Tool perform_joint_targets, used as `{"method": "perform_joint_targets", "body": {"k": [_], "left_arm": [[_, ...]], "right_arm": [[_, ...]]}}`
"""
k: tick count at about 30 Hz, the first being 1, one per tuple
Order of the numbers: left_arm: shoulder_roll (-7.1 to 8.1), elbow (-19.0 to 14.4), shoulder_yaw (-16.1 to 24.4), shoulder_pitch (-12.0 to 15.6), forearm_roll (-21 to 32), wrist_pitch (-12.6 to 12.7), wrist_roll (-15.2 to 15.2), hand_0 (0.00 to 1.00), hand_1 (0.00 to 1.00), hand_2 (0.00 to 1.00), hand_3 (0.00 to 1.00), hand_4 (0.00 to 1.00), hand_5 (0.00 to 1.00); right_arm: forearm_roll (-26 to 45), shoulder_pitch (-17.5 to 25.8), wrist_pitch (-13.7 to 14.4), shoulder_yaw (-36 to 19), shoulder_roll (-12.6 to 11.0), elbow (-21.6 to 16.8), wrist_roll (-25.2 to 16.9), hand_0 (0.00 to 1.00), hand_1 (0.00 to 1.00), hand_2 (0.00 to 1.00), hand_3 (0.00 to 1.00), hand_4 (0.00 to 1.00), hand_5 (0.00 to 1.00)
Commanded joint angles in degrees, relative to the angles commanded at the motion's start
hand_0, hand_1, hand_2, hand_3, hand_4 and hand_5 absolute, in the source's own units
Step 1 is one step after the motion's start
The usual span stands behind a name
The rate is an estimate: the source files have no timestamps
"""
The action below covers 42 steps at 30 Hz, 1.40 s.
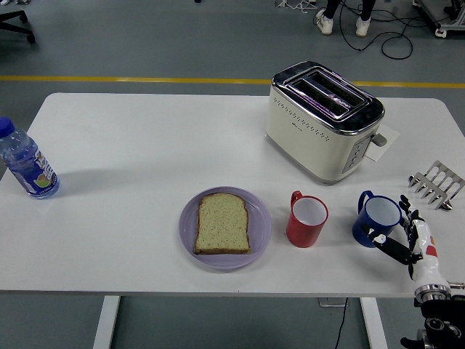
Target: Pick up the cup,pour liquid into bread,place the cup on the desk
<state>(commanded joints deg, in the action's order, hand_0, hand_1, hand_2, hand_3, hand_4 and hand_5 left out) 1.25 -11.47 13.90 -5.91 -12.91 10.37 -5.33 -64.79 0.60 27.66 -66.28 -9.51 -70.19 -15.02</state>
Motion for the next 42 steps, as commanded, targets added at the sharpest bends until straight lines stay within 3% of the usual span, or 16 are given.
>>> {"method": "perform_joint_targets", "body": {"k": [10, 23, 42], "left_arm": [[-0.04, 0.01, 0.02, 0.08, 0.1, 0.0, 0.01, 0.633, 0.638, 0.65, 0.503, 0.239, 0.864], [-0.14, 0.02, 0.14, 0.16, 0.12, -0.01, 0.01, 0.633, 0.639, 0.65, 0.502, 0.239, 0.864], [-0.27, 0.04, 0.05, 0.26, 0.15, -0.02, -0.01, 0.632, 0.638, 0.649, 0.503, 0.239, 0.863]], "right_arm": [[2.31, -1.62, 1.49, 2.06, 0.33, 2.54, -2.23, 0.998, 0.89, 0.973, 0.998, 0.985, 0.21], [4.65, -6.11, 3.96, 4.85, 1.93, 9.45, -4.89, 0.998, 0.886, 0.975, 0.998, 0.985, 0.212], [6.1, -8.7, 5.54, 6.72, 2.36, 13.06, -5.71, 0.998, 0.878, 0.971, 0.998, 0.965, 0.194]]}}
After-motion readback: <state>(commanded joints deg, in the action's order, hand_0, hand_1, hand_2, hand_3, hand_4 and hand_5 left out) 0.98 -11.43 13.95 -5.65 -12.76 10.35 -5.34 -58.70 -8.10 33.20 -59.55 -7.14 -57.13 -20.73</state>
